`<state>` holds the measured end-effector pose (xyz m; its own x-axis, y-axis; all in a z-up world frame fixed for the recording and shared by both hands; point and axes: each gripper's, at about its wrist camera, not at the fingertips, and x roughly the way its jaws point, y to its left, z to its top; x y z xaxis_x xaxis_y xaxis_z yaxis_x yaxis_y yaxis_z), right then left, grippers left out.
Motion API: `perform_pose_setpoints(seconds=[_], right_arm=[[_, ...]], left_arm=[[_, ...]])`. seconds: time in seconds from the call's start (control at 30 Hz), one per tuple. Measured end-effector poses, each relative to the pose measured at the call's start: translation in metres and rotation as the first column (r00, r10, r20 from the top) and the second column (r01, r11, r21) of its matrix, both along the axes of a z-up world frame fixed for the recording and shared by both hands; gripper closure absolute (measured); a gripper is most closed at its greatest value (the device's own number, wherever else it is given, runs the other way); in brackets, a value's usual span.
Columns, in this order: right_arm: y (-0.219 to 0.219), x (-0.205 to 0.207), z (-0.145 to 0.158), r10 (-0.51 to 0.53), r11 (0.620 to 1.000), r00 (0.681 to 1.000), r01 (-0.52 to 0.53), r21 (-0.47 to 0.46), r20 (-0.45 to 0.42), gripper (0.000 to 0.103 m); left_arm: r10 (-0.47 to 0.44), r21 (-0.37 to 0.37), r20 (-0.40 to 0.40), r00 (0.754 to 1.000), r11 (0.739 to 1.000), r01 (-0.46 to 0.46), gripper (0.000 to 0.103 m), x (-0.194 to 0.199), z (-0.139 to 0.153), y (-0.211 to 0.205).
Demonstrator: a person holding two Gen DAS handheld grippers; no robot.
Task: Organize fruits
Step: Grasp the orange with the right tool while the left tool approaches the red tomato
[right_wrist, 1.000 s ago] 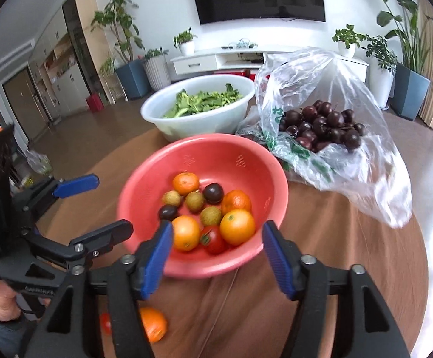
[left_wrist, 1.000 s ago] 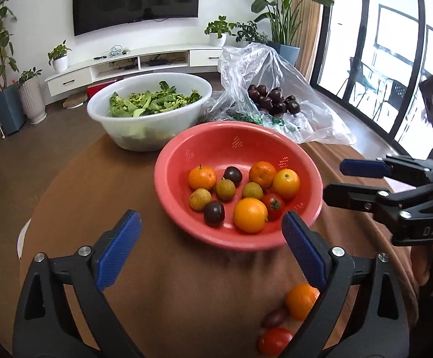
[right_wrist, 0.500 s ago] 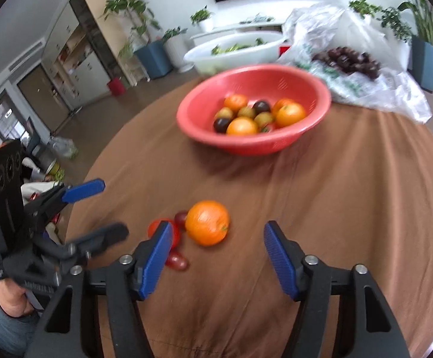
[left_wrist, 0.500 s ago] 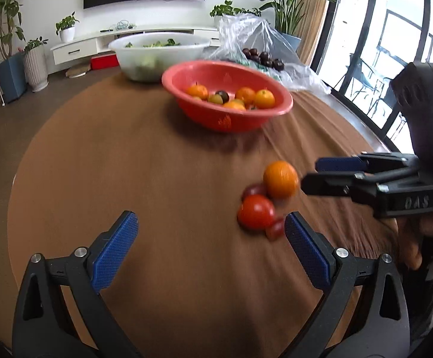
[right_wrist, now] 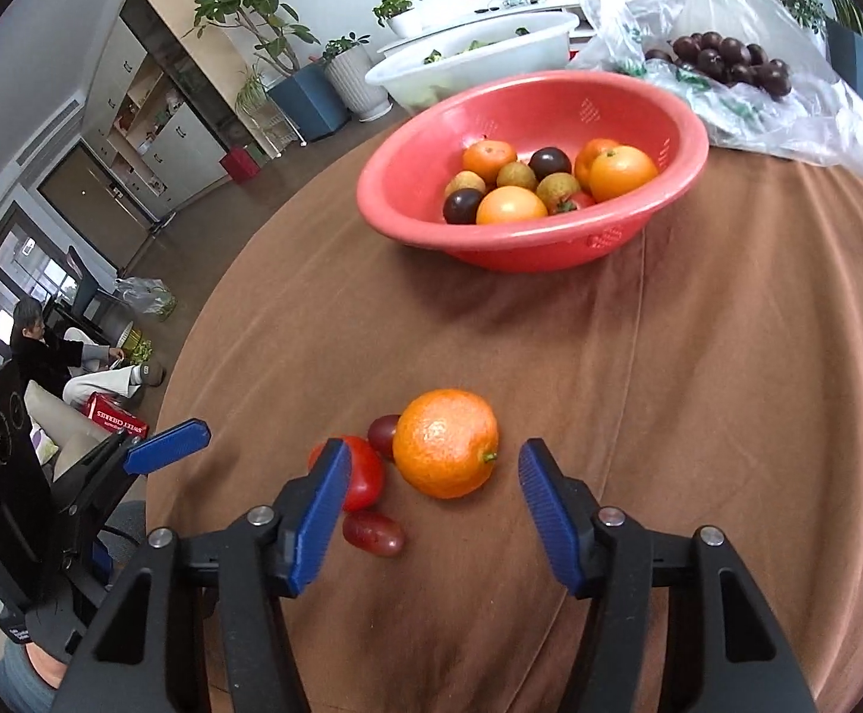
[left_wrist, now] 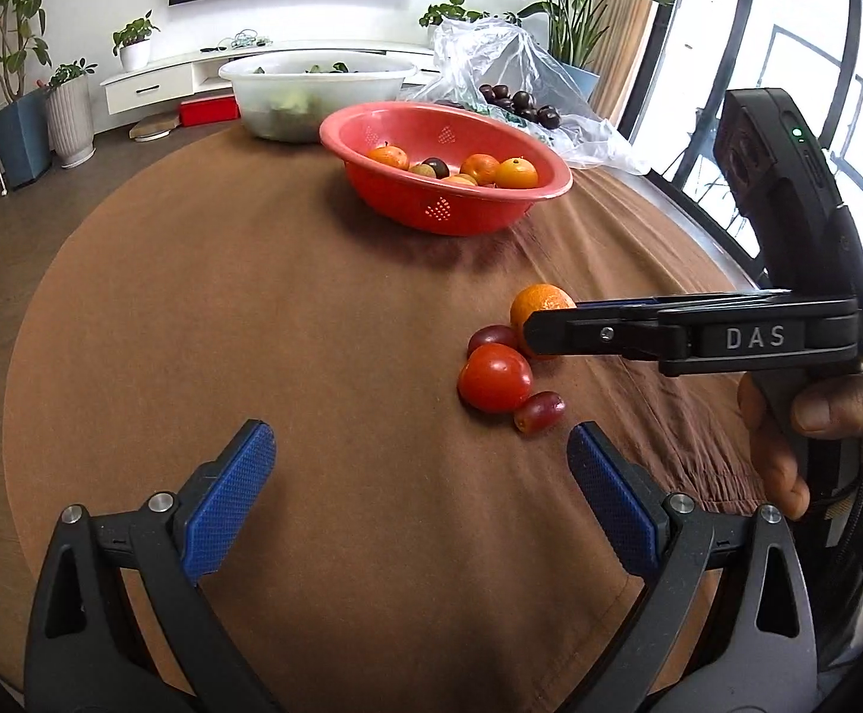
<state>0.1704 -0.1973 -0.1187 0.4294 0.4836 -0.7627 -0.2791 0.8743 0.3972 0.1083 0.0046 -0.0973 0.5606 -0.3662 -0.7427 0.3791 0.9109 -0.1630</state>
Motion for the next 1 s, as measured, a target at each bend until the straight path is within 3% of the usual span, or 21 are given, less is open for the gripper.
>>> perform_pose_setpoints(seconds=[0.4,0.8,0.87,1.0], right_arm=[[-0.004,0.012,-0.008,0.001,0.999,1.0,0.001,0.047,-0.031,0.062],[-0.016,0.002,0.003,-0.034,0.997,0.999,0.033,0.064,0.011,0.062],[-0.019,0.0,0.005,-0.04,0.997,0.999,0.039,0.064,0.018,0.062],[-0.023,-0.005,0.005,-0.05,0.996,0.999,0.048,0.076,0.017,0.062]], left_arm=[[-0.014,0.008,-0.018,1.0,1.0,0.014,0.003,0.012,-0.002,-0.008],[-0.053,0.051,-0.071,0.996,0.997,0.057,0.004,0.04,-0.011,-0.032],[-0.061,0.047,-0.078,0.995,0.997,0.065,0.006,0.043,-0.011,-0.034],[-0.09,0.021,-0.111,0.99,0.995,0.093,0.025,0.047,-0.014,-0.039]])
